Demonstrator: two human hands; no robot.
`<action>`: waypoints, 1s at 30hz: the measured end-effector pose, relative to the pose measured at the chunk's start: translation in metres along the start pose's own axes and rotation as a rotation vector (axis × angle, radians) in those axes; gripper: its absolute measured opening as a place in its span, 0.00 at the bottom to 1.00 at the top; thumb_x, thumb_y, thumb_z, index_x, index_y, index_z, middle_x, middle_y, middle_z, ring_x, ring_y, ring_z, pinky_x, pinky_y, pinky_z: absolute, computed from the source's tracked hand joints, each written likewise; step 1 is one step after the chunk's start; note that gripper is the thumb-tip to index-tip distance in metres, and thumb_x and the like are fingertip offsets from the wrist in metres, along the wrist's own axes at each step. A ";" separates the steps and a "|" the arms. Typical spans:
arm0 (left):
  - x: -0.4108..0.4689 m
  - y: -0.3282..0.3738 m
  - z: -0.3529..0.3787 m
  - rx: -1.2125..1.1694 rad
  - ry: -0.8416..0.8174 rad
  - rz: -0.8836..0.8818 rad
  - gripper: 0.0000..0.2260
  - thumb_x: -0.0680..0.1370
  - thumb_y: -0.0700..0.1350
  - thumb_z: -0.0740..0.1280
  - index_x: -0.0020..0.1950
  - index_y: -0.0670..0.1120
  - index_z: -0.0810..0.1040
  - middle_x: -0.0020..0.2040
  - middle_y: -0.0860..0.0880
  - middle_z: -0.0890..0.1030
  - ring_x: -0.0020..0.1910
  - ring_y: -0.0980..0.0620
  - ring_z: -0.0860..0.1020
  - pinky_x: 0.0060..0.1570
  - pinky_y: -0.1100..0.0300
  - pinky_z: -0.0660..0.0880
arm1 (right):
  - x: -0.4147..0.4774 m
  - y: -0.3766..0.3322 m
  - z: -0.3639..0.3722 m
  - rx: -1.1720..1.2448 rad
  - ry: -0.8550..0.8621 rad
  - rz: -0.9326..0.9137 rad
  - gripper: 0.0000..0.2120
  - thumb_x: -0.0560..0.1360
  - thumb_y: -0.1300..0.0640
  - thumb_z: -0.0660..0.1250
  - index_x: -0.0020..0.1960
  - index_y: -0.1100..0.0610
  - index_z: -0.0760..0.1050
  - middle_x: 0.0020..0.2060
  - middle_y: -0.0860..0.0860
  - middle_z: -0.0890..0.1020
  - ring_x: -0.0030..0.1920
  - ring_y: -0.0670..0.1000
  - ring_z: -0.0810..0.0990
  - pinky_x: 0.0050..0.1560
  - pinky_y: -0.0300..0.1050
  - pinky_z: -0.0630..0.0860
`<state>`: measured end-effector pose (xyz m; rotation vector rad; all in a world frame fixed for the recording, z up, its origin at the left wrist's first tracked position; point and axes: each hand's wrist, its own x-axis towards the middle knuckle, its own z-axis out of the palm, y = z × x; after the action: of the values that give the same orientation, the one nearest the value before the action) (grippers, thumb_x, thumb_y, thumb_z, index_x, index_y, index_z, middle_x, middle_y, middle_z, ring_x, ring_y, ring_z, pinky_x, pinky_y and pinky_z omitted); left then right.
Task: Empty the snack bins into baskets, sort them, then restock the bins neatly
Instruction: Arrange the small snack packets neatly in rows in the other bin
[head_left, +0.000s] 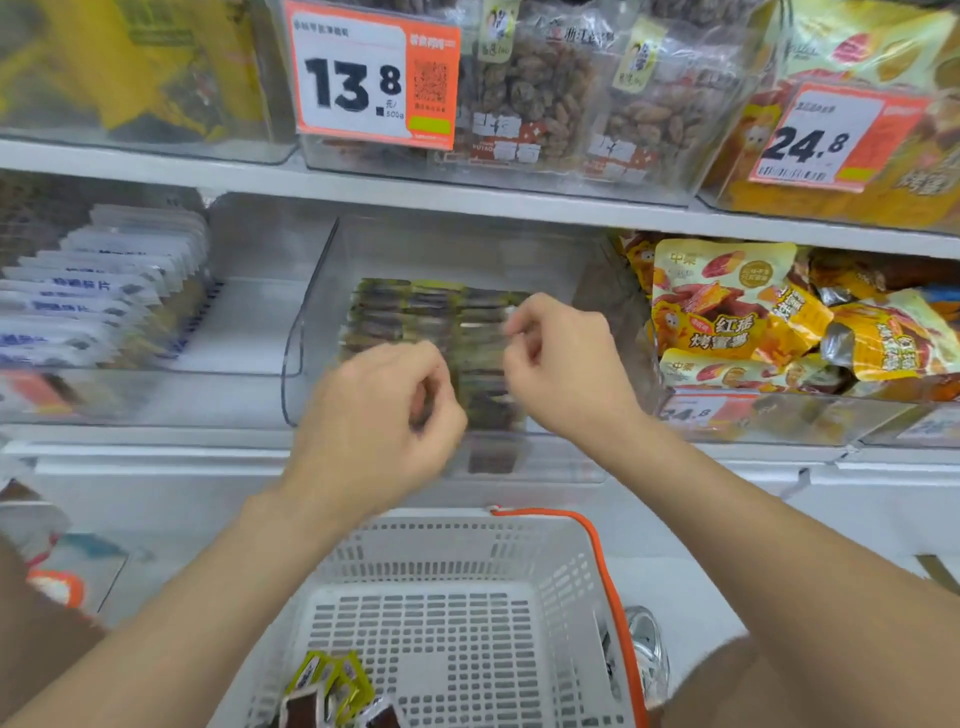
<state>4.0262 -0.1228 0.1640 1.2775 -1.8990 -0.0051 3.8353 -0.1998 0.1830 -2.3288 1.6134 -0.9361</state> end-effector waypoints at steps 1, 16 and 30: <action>-0.021 0.004 -0.002 0.022 0.009 0.067 0.04 0.72 0.43 0.65 0.38 0.47 0.73 0.32 0.55 0.70 0.33 0.51 0.71 0.35 0.55 0.69 | -0.021 -0.013 -0.003 0.054 -0.013 -0.078 0.08 0.73 0.56 0.63 0.50 0.52 0.78 0.35 0.46 0.82 0.39 0.54 0.82 0.44 0.52 0.80; -0.264 -0.127 0.113 0.475 -1.601 -0.723 0.20 0.84 0.42 0.62 0.76 0.41 0.70 0.74 0.40 0.73 0.71 0.39 0.75 0.69 0.48 0.73 | -0.204 0.037 0.226 -0.228 -1.212 0.256 0.15 0.79 0.61 0.65 0.65 0.57 0.75 0.61 0.56 0.78 0.55 0.57 0.80 0.55 0.55 0.81; -0.324 -0.178 0.188 0.373 -1.316 -0.808 0.34 0.77 0.36 0.71 0.78 0.39 0.56 0.75 0.37 0.56 0.69 0.34 0.68 0.65 0.48 0.72 | -0.309 0.058 0.338 -0.026 -1.071 0.572 0.24 0.78 0.55 0.68 0.71 0.55 0.65 0.63 0.57 0.72 0.61 0.61 0.76 0.51 0.51 0.74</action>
<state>4.0907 -0.0380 -0.2365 2.6146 -2.2071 -1.2180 3.9140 -0.0216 -0.2355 -1.6421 1.5506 0.4095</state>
